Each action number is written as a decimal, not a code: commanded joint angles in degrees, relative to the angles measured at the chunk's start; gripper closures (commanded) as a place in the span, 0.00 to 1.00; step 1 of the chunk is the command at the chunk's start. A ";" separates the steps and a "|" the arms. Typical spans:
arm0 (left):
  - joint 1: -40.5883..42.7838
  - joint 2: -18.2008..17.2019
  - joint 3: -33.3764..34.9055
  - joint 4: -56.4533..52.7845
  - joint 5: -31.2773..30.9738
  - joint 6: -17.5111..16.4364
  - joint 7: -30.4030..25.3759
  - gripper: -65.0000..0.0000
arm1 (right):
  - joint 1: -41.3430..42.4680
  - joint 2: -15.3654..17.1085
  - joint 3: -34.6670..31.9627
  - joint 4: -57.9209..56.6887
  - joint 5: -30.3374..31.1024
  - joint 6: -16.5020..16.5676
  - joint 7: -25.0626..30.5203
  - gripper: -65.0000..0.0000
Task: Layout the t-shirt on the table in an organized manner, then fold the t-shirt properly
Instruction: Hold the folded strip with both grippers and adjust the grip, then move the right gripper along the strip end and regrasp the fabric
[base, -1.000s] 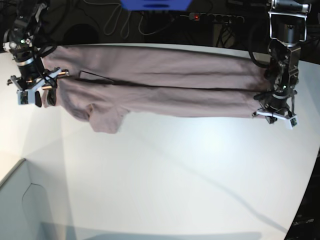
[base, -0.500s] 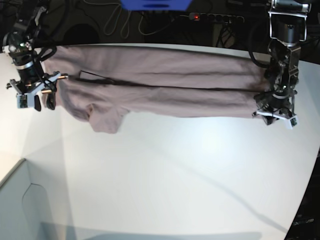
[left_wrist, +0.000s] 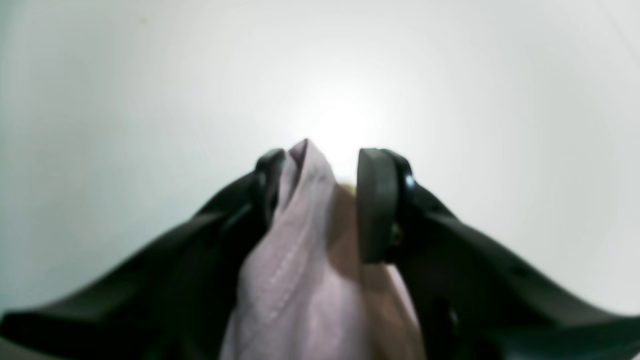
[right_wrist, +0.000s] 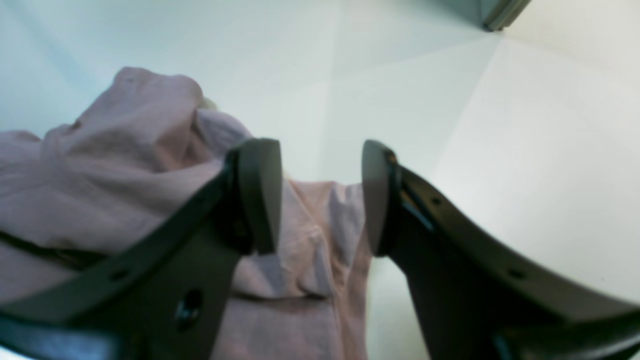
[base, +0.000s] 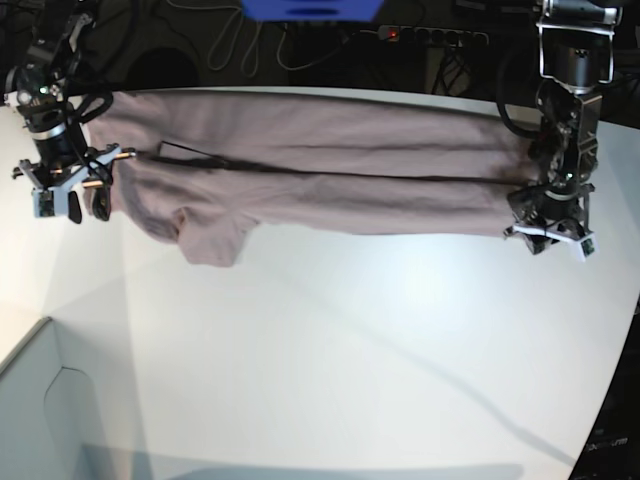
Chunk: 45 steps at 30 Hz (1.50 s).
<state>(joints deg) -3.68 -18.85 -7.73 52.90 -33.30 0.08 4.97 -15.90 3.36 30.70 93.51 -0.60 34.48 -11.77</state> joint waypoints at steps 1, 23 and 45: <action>-0.84 -0.71 -0.32 1.82 -0.15 0.14 -1.24 0.74 | 0.30 0.73 0.20 0.95 1.00 0.29 1.62 0.59; 2.41 -0.71 -0.41 7.45 -0.15 0.14 -1.24 1.00 | 14.45 4.69 -9.47 -8.46 1.00 0.29 -11.48 0.45; 4.25 -0.88 -8.41 9.38 0.11 -0.12 -1.15 1.00 | 21.92 7.85 -16.32 -23.23 1.00 0.29 -14.74 0.45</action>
<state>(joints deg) 1.26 -18.90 -15.88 61.28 -33.32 0.19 5.37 4.84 10.70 14.37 69.06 -0.21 34.50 -27.73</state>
